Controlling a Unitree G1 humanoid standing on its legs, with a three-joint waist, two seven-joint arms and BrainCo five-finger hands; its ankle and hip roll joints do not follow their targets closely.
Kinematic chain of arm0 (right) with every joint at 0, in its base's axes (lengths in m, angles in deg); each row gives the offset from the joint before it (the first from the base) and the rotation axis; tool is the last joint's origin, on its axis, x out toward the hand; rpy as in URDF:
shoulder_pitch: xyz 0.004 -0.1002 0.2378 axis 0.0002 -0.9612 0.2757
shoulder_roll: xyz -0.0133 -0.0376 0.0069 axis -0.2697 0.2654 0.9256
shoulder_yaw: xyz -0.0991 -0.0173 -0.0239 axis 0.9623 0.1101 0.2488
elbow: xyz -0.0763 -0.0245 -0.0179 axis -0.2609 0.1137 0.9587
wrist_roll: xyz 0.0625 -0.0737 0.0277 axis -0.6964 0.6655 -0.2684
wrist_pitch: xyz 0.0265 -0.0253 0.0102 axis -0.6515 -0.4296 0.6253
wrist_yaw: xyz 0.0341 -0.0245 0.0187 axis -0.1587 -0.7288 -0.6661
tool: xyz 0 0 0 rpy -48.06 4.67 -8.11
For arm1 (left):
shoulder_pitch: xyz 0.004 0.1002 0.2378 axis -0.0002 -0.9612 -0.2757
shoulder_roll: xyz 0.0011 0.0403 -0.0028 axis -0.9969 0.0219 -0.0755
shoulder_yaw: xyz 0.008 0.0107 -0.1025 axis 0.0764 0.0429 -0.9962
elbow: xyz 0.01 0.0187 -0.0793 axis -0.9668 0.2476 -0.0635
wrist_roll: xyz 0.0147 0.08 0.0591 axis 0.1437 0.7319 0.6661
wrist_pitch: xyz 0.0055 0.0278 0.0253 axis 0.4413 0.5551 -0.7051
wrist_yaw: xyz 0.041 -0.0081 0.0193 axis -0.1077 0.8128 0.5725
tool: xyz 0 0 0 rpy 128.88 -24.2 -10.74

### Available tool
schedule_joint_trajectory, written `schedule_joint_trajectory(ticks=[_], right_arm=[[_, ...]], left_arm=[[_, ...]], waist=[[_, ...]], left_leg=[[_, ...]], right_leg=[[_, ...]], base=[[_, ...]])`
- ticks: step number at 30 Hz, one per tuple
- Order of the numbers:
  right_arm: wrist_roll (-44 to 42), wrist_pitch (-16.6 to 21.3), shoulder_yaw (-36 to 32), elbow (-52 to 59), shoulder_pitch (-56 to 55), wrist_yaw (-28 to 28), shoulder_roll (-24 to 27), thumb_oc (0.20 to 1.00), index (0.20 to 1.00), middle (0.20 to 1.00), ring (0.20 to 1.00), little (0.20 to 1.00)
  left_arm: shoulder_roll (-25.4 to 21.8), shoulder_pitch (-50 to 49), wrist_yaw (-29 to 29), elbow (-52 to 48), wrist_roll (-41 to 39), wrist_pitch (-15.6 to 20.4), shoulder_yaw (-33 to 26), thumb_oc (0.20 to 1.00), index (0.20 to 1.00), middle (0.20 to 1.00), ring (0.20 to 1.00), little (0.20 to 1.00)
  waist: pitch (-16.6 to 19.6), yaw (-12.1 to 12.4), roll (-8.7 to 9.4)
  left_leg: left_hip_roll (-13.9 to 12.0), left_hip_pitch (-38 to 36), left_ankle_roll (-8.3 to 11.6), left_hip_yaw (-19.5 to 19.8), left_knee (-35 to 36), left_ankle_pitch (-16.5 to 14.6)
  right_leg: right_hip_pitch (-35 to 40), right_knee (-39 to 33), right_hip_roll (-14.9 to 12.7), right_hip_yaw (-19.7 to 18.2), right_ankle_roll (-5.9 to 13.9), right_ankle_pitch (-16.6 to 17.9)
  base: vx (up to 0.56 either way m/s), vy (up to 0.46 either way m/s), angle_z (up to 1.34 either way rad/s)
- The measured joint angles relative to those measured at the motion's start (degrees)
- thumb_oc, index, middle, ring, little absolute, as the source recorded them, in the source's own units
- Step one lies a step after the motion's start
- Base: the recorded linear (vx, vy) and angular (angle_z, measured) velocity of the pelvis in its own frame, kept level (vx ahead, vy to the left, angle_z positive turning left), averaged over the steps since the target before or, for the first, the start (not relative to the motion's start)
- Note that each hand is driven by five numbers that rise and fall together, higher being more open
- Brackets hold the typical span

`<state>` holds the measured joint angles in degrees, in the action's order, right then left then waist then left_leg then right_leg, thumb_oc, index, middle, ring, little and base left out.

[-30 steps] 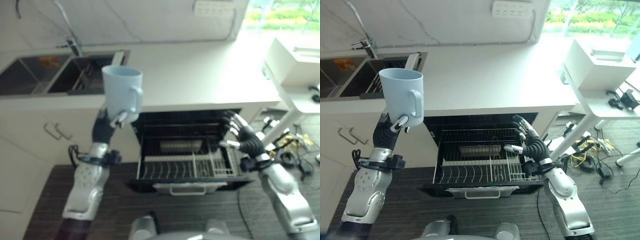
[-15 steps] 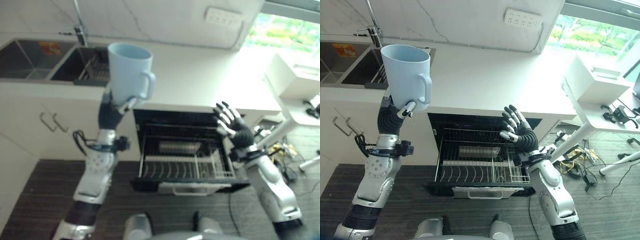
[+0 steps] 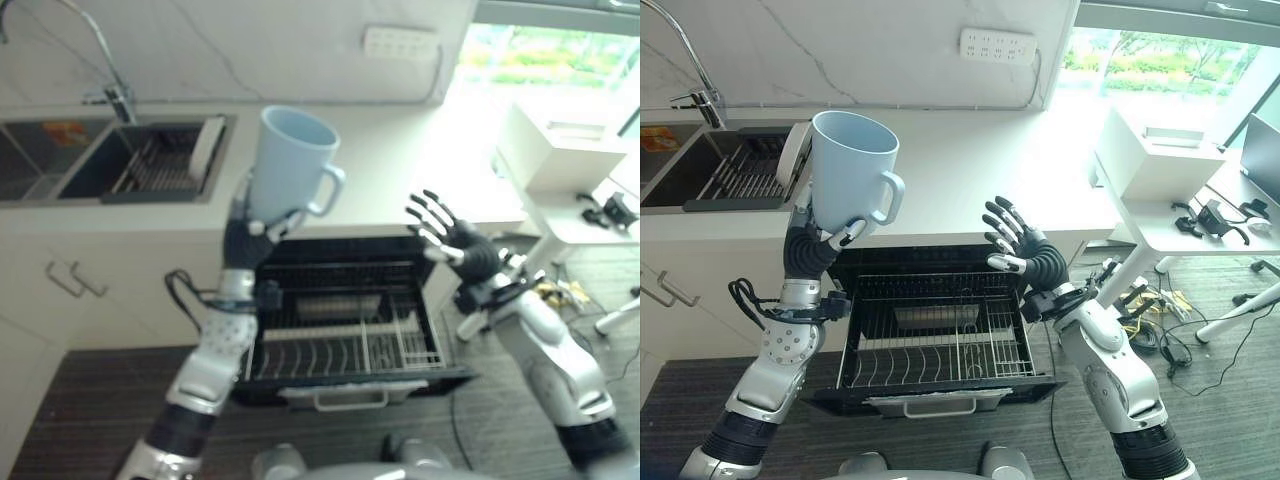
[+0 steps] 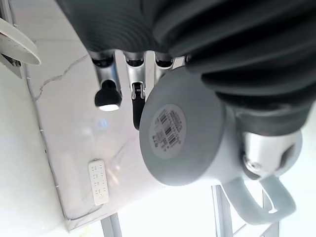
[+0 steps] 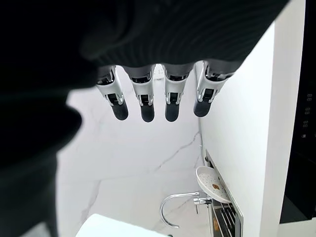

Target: Place the dishes in the dishwasher.

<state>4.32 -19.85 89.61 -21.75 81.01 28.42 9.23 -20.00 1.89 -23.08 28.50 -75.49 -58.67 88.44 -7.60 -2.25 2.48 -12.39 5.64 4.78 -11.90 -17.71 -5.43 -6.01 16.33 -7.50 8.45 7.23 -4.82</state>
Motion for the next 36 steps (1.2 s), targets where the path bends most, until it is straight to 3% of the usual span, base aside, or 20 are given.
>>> schedule_joint_trajectory(ticks=[9,16,36], right_arm=[[0.1,-0.9,3.1,0.9,5.1,3.2,-0.2,1.0,1.0,1.0,1.0,1.0],[0.2,-2.7,6.9,-1.0,8.4,6.1,-1.6,1.0,1.0,1.0,1.0,1.0],[0.2,-5.8,7.3,-5.9,11.1,9.5,-3.9,1.0,1.0,1.0,1.0,1.0]], left_arm=[[0.0,0.1,0.0,2.2,1.1,-0.9,2.9,0.2,0.2,0.2,0.2,0.2],[-0.2,0.4,0.2,2.5,1.4,-1.3,8.6,0.2,0.2,0.2,0.2,0.2],[-0.4,0.5,1.9,4.6,1.3,-1.3,10.1,0.2,0.2,0.2,0.2,0.2]], waist=[[1.7,0.1,-1.08],[3.6,1.1,0.2],[4.0,1.4,0.69]], left_leg=[[0.6,0.0,-0.4,0.3,0.0,0.2],[0.8,0.1,-0.43,0.4,0.0,0.1],[0.9,0.0,-0.49,0.7,0.0,0.2]], right_leg=[[-0.4,1.0,-0.7,0.0,-0.77,-1.0],[-0.5,1.8,-1.1,0.1,-0.9,-1.5],[-0.3,1.8,-1.1,0.4,-0.83,-1.5]], base=[[0.0,-0.004,0.01],[0.0,0.0,0.0],[0.0,0.0,0.0]])
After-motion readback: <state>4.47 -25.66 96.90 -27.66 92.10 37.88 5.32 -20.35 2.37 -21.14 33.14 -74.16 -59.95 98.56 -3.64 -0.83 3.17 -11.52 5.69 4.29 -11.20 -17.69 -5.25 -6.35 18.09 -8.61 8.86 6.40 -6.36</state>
